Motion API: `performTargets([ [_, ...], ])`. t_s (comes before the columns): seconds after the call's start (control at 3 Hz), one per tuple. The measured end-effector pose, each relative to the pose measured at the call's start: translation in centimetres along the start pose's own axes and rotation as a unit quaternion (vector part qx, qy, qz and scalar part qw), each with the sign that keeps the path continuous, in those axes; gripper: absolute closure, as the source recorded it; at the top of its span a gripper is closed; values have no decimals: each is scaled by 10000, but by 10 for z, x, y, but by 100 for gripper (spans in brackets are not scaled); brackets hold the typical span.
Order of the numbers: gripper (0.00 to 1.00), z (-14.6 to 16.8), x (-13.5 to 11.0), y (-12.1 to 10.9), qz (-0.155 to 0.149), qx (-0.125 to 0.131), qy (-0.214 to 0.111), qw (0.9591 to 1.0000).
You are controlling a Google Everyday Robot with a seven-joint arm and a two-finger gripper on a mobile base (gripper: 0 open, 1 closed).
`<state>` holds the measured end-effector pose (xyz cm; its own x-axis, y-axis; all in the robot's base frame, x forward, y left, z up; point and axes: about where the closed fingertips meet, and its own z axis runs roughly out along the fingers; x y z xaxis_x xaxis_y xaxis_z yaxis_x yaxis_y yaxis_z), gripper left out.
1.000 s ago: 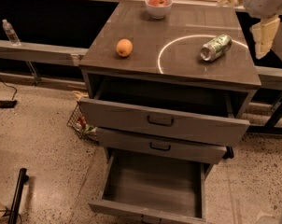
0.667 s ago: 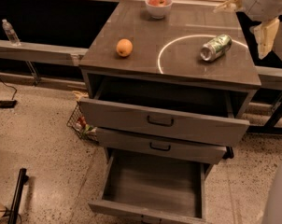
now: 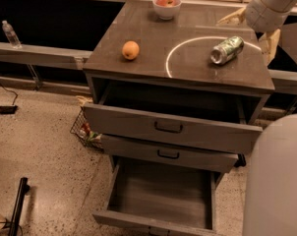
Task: Place green can into bottom drawer
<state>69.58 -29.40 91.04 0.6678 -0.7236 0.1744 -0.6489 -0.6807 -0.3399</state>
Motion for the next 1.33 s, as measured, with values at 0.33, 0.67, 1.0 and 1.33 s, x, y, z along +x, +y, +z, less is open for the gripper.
performTargets([
  [0.33,0,22,16,-14,-252,-10,161,9996],
  [0.67,0,51,27,-26,-439,-114,286,9986],
  [1.0,0,78,29,-31,-504,-214,239,9982],
  [1.33,18,96,28,-34,-655,-337,193,9971],
])
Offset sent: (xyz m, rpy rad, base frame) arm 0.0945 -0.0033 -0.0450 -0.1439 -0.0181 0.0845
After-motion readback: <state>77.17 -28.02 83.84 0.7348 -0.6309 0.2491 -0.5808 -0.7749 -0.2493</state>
